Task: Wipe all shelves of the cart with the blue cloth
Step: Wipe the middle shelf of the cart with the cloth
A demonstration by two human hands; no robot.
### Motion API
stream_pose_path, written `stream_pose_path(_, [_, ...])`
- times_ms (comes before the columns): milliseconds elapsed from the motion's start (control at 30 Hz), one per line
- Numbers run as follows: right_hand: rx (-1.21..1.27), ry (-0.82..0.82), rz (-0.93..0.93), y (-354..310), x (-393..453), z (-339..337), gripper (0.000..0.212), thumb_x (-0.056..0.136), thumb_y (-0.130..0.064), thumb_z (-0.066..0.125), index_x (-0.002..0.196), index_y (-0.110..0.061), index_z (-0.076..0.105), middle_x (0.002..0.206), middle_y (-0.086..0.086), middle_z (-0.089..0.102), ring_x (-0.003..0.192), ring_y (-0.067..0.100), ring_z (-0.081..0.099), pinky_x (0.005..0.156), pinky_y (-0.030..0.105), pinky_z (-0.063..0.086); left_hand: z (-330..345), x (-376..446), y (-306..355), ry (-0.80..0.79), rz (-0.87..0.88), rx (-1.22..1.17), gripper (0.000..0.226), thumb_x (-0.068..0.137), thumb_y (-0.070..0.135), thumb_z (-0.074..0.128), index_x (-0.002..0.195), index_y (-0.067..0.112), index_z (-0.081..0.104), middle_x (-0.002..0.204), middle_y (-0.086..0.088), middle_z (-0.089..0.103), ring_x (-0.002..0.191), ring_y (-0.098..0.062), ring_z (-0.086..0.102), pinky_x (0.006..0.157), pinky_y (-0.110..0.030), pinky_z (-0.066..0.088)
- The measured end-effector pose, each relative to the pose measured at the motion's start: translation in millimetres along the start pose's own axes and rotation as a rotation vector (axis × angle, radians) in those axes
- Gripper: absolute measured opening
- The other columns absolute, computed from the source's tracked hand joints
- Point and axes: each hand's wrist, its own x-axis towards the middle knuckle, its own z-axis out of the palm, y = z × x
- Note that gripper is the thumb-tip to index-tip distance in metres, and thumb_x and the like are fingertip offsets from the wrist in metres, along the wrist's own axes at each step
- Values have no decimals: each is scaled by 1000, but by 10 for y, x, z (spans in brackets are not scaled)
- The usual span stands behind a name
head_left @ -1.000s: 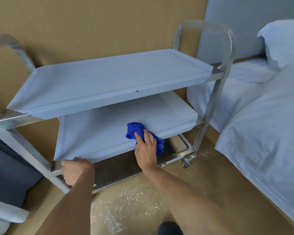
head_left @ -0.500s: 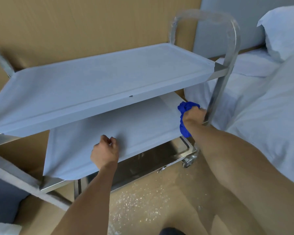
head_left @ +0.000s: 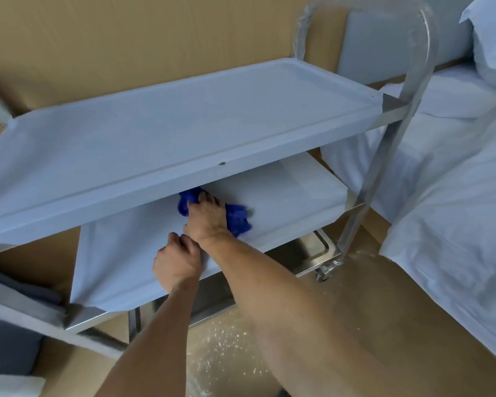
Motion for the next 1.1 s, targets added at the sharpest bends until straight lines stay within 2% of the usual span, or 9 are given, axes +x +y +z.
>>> stream_pose_path(100, [-6, 21, 45, 480, -59, -148, 35, 78, -25, 62, 113, -28, 61, 112, 5, 63, 108, 31, 55, 93, 42, 36, -34, 8, 17, -41, 17, 48, 23, 94, 22, 44, 80, 5, 50, 78, -27, 61, 68, -40, 51, 61, -36, 34])
stream_pose_path(200, [-23, 144, 278, 1302, -67, -353, 39, 82, -25, 59, 121, -22, 59, 120, 12, 59, 112, 35, 52, 95, 44, 39, -44, -8, 66, -98, 43, 115, 26, 96, 26, 41, 93, 5, 57, 87, -24, 65, 81, -43, 60, 65, -35, 35])
stream_pose_path(333, [-4, 273, 703, 2060, -93, -517, 54, 86, -34, 55, 135, -14, 45, 145, 23, 33, 130, 42, 35, 107, 55, 28, -43, -52, 114, -130, 51, 164, 29, 96, 27, 39, 96, 7, 58, 89, -19, 67, 82, -39, 61, 65, -35, 35])
stream_pose_path(400, [14, 311, 793, 2079, -89, -468, 63, 85, -40, 52, 140, -13, 39, 149, 26, 27, 130, 44, 34, 108, 56, 27, -20, -67, 110, -129, 56, 177, 28, 96, 27, 38, 96, 7, 58, 88, -19, 67, 81, -39, 61, 63, -34, 35])
stream_pose_path(600, [-79, 221, 699, 1431, 165, -303, 53, 85, -40, 57, 127, -6, 55, 148, 29, 31, 123, 49, 42, 105, 54, 35, 97, -26, 75, -57, 57, 179, 24, 93, 23, 40, 89, 5, 55, 84, -24, 64, 73, -40, 56, 62, -34, 33])
stream_pose_path(733, [67, 166, 393, 416, 124, 25, 53, 80, -39, 64, 125, -12, 59, 143, 25, 39, 115, 42, 46, 99, 47, 39, 117, -41, 82, -22, 34, 153, 18, 91, 19, 42, 81, 5, 48, 81, -26, 61, 68, -39, 47, 61, -36, 32])
stream_pose_path(833, [114, 121, 142, 50, -25, 125, 47, 78, -33, 69, 120, -17, 58, 125, 15, 52, 107, 35, 53, 89, 42, 44, 100, -40, 110, -43, 17, 166, 15, 90, 17, 43, 80, 5, 44, 79, -24, 57, 66, -36, 41, 61, -37, 32])
stream_pose_path(933, [165, 106, 77, 367, -56, -31, 59, 79, -23, 70, 132, -20, 45, 115, 13, 60, 102, 34, 59, 80, 41, 47, 109, -21, 102, -45, 18, 186, 17, 90, 18, 43, 82, 4, 49, 84, -27, 61, 72, -42, 51, 63, -36, 34])
stream_pose_path(1100, [48, 304, 365, 1689, -64, -452, 71, 80, -21, 69, 140, -15, 31, 109, 18, 64, 97, 35, 60, 82, 45, 46, 117, 74, 199, -107, 26, 303, 21, 89, 19, 43, 92, 4, 58, 92, -24, 64, 84, -41, 58, 67, -36, 40])
